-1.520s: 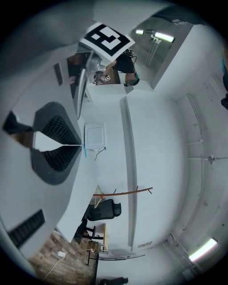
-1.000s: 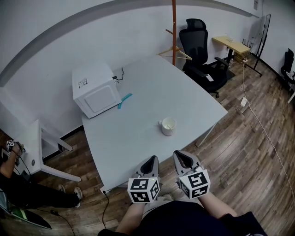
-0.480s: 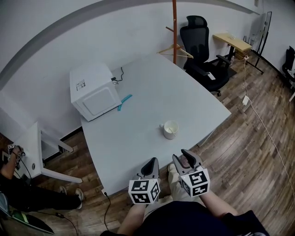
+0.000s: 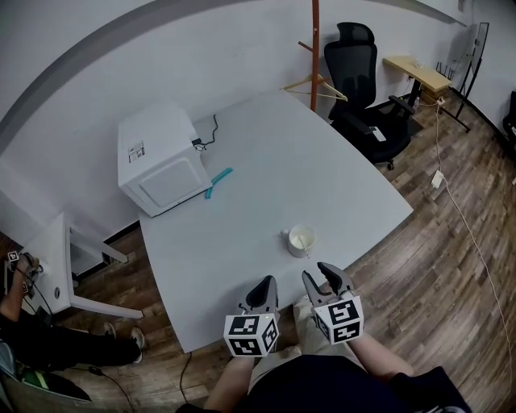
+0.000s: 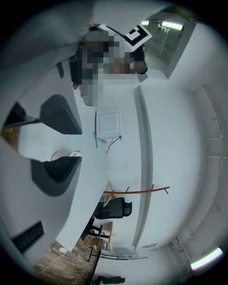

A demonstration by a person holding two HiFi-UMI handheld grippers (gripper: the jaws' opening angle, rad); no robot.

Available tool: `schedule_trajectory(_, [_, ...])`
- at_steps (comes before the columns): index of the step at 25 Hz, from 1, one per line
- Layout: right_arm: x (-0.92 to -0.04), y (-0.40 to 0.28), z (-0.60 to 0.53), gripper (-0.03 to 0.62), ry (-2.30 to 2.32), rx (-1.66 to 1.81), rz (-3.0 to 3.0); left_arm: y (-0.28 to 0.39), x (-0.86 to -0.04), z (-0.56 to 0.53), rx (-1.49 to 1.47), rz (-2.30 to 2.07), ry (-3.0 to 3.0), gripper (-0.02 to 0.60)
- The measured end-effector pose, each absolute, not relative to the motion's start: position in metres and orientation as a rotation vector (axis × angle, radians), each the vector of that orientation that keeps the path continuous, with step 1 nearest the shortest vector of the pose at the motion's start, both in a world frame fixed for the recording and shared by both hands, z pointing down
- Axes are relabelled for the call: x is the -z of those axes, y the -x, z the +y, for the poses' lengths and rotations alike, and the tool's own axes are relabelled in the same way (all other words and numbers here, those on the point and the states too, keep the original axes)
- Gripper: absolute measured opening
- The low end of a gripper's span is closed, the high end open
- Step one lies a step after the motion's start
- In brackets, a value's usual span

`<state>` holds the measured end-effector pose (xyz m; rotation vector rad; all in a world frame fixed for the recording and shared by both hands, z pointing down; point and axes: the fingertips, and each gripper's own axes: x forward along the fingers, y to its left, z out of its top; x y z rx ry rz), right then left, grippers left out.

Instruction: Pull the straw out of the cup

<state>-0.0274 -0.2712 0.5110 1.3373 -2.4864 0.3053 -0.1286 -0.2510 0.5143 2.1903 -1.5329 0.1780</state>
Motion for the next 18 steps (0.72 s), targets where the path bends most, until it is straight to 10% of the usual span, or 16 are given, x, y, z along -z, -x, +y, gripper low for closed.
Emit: schedule_trajectory(18, [-0.562, 0.033, -0.330, 0.152, -1.214, -0.345, -2.439, 0.135, -0.542, -0.308, -0.201, -1.584, -2.107, 0.018])
